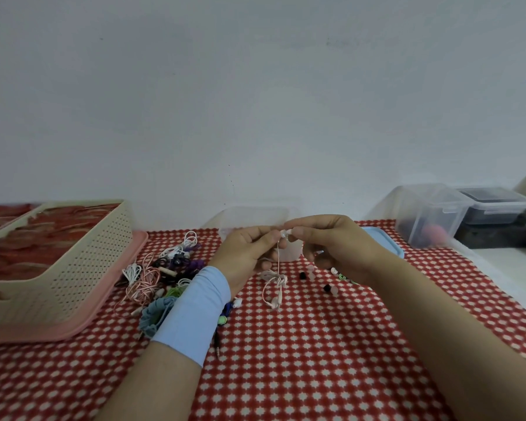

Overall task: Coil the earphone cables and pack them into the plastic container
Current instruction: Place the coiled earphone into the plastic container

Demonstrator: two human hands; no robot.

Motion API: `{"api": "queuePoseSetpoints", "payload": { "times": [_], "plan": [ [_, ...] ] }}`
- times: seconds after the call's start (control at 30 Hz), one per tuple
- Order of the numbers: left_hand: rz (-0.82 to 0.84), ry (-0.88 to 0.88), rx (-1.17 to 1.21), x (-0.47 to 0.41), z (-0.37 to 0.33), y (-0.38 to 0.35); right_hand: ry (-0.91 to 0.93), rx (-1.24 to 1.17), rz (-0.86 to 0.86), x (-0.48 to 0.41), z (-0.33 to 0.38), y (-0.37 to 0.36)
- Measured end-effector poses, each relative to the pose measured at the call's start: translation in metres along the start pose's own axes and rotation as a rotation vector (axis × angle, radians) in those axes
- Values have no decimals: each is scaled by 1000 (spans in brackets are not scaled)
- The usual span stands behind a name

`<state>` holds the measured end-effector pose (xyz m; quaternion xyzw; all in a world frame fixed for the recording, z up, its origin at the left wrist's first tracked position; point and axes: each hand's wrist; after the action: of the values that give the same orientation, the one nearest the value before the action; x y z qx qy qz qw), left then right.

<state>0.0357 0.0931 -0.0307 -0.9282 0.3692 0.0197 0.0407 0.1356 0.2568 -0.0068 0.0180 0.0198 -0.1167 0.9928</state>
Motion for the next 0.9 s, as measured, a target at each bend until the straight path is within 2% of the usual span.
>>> {"api": "queuePoseSetpoints", "payload": {
  "times": [0.5,0.67,0.8,0.9],
  "plan": [
    [43,9,-27,1,1,-2,-154,-48,58,0,2,7],
    [47,-4,-55,2,-1,-2,-162,-26,71,-3,0,8],
    [56,22,50,3,-2,-7,-160,-63,96,-3,1,11],
    [54,11,24,3,-3,-9,-161,-41,85,-3,0,13]
  ]
}}
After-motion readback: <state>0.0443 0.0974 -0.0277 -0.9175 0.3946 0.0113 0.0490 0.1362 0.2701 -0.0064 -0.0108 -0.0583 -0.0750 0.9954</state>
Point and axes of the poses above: each hand's wrist, its own x-axis away from the middle knuckle, its own y-axis out of the back of the hand, z = x × y, and after that the axes turned 1 degree about -x, right-handed
